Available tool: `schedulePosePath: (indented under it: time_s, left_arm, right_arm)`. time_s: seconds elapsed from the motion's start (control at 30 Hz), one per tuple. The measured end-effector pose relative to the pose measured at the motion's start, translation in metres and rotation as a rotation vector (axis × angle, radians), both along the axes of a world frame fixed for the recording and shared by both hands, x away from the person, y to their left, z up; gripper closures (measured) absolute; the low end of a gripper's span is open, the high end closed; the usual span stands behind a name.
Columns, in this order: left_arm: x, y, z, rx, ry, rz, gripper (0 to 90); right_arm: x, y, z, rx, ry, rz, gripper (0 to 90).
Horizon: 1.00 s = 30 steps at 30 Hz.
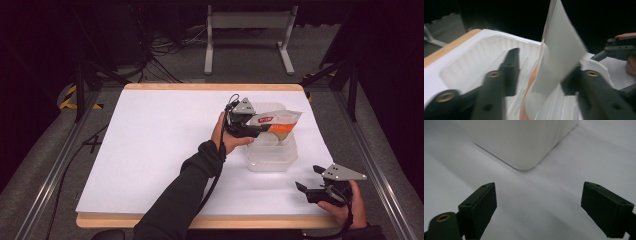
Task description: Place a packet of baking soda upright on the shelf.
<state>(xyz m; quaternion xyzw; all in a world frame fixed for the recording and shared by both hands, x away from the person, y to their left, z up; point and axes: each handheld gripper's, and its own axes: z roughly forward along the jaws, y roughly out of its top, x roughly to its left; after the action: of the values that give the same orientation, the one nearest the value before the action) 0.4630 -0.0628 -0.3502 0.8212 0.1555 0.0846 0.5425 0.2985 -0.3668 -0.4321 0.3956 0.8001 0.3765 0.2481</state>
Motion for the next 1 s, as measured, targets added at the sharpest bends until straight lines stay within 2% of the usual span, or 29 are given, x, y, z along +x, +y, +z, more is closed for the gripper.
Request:
schedulePosePath:
  time_s: [0.03,0.1,0.23,0.3,0.37,0.47,0.67,0.77,1.0]
  left_arm:
    - [-0.001,0.003,0.002,0.005,-0.009,0.015,42.0]
    - [-0.002,0.009,0.004,0.011,-0.019,0.037,34.4]
    - [-0.005,0.018,0.009,0.029,-0.036,0.065,25.4]
    - [-0.006,0.023,0.011,0.038,-0.044,0.062,22.4]
    - [-0.008,0.028,0.014,0.069,-0.056,0.071,19.0]
    - [-0.010,0.035,0.016,0.090,-0.065,0.076,15.5]
    - [-0.018,0.048,0.019,0.162,-0.092,0.064,11.3]
    - [-0.020,0.052,0.019,0.167,-0.096,0.059,10.3]
    - [-0.029,0.067,0.016,0.222,-0.127,0.037,6.5]
  right_arm:
    - [0.000,0.000,0.000,0.000,0.001,0.000,13.9]
    - [0.000,-0.001,0.000,0.000,0.002,-0.003,13.9]
    - [0.000,0.000,0.000,-0.002,0.002,-0.002,13.9]
    - [0.000,0.000,0.000,-0.003,0.002,-0.002,13.9]
    - [0.000,-0.001,0.000,-0.001,0.002,-0.003,13.9]
    - [0.000,-0.001,-0.001,-0.001,0.004,-0.004,13.9]
    - [-0.001,0.000,-0.001,-0.005,0.003,-0.001,13.9]
    - [0.000,0.000,-0.001,-0.006,0.005,-0.001,13.9]
    - [-0.001,0.000,-0.001,-0.006,0.005,-0.003,13.9]
